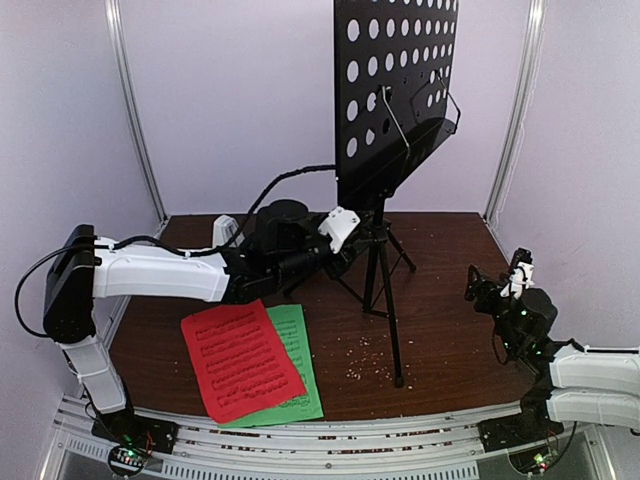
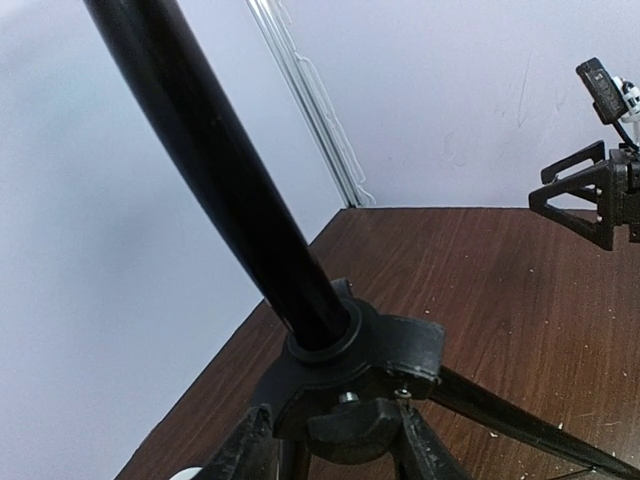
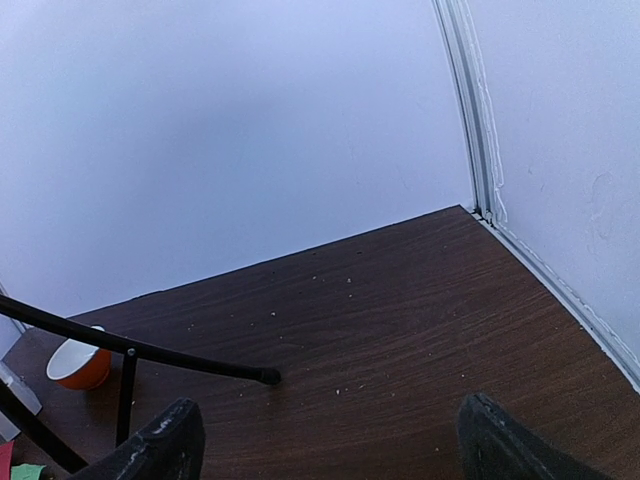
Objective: Pack up the instrument practice props
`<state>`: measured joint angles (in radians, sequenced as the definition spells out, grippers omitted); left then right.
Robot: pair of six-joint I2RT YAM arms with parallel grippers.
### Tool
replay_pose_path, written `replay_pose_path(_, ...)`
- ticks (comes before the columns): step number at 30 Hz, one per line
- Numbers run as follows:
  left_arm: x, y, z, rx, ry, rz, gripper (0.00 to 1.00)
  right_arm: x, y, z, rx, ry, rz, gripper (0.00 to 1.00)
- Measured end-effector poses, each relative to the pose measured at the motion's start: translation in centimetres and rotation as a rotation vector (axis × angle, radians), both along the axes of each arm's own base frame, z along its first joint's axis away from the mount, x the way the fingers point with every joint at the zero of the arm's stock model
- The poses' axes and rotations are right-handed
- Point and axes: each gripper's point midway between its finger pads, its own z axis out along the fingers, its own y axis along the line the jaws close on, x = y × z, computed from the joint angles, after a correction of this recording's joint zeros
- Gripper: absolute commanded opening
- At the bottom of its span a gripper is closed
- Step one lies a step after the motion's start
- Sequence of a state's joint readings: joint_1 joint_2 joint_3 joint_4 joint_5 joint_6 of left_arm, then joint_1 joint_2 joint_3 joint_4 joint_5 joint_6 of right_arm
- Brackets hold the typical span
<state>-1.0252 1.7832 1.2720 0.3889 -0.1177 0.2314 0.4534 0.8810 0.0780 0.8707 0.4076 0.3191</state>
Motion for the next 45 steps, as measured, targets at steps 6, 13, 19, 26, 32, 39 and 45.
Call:
replay_pose_path(6, -0.4, -0.4, 0.1, -0.014, 0.007, -0.013, 0.21, 0.0, 0.0, -0.1, 0.002, 0.003, -0.002, 0.90)
replay_pose_path(13, -0.4, -0.3, -0.1, -0.116, 0.134, 0.009, 0.13, 0.1, 0.0, -0.3, 0.009, 0.012, -0.004, 0.90)
replay_pose_path(19, -0.6, -0.2, -0.2, -0.304, 0.400, -0.001, 0.11, 0.1, 0.0, -0.5, 0.017, 0.018, -0.005, 0.90)
replay_pose_path(26, -0.9, 0.9, -0.5, -0.573, 0.782, -0.100, 0.28, 0.3, 0.1, -0.5, 0.018, 0.022, -0.005, 0.90)
replay_pose_path(32, -1.1, 1.0, -1.2, -0.586, 0.890, -0.104, 0.59, 0.3, 0.1, -0.4, 0.019, 0.020, -0.006, 0.90)
replay_pose_path(39, -1.7, 3.4, -0.9, -0.532, 0.795, -0.055, 0.68, 0.3, 0.1, -0.4, 0.019, 0.020, -0.006, 0.90)
replay_pose_path(45, -2.6, 5.3, 3.7, -0.502, 0.567, -0.077, 0.65, 0.3, 0.1, -0.3, 0.020, 0.018, -0.005, 0.89)
